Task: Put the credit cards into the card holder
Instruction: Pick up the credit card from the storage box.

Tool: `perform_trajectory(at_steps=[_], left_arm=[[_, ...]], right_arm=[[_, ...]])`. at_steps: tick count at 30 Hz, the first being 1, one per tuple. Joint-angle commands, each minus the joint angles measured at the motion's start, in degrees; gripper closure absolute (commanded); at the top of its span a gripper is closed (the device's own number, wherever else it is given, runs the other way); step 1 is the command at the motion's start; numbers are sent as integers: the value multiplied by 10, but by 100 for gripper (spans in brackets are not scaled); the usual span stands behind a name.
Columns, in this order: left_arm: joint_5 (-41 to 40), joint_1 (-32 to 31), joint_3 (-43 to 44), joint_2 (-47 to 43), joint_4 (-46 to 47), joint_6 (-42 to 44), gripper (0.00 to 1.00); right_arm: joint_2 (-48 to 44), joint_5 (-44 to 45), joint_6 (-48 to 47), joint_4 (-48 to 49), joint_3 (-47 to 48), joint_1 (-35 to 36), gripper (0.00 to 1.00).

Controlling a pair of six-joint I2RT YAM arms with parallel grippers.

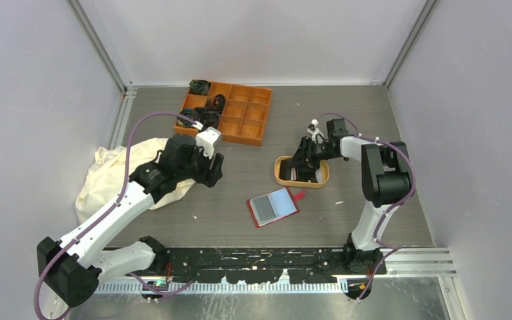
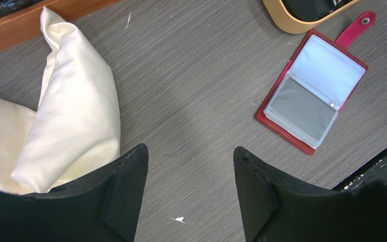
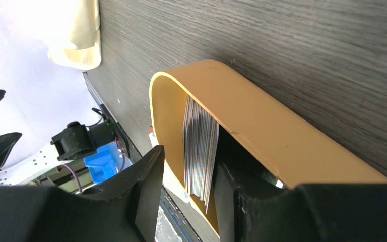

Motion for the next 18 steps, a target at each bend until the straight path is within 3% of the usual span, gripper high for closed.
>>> perform_trajectory(at_steps=[1,18], left_arm=[[5,0,17,-5,10,11,37],[4,0,17,-3,8,11,37]], right_arm=[[-34,-32,6,5,8,-11,55],[-31,30,-21,-42,19,-40,61]])
